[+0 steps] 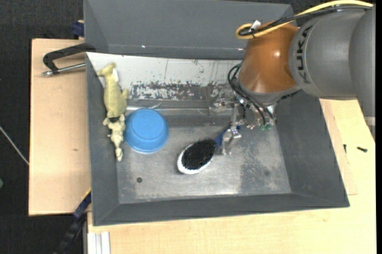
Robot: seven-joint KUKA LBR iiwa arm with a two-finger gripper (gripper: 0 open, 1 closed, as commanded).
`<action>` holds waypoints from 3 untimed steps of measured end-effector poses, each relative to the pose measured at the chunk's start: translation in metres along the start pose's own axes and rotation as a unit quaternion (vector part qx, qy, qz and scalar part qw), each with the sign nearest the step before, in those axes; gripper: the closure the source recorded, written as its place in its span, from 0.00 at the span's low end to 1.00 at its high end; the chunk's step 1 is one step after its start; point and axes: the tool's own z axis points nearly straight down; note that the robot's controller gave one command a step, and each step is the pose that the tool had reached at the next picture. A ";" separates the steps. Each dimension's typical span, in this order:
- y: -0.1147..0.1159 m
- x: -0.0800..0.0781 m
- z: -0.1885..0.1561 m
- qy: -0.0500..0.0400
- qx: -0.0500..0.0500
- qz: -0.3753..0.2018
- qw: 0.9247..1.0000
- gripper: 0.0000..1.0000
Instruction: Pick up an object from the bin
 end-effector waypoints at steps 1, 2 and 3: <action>-0.018 0.006 -0.001 -0.001 -0.002 0.030 1.000 0.00; -0.020 0.002 -0.004 -0.010 0.000 0.030 0.999 1.00; -0.019 -0.001 -0.044 -0.002 0.001 0.030 1.000 1.00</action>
Offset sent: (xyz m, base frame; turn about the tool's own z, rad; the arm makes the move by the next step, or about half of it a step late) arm -0.0055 -0.0224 -0.0029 0.0620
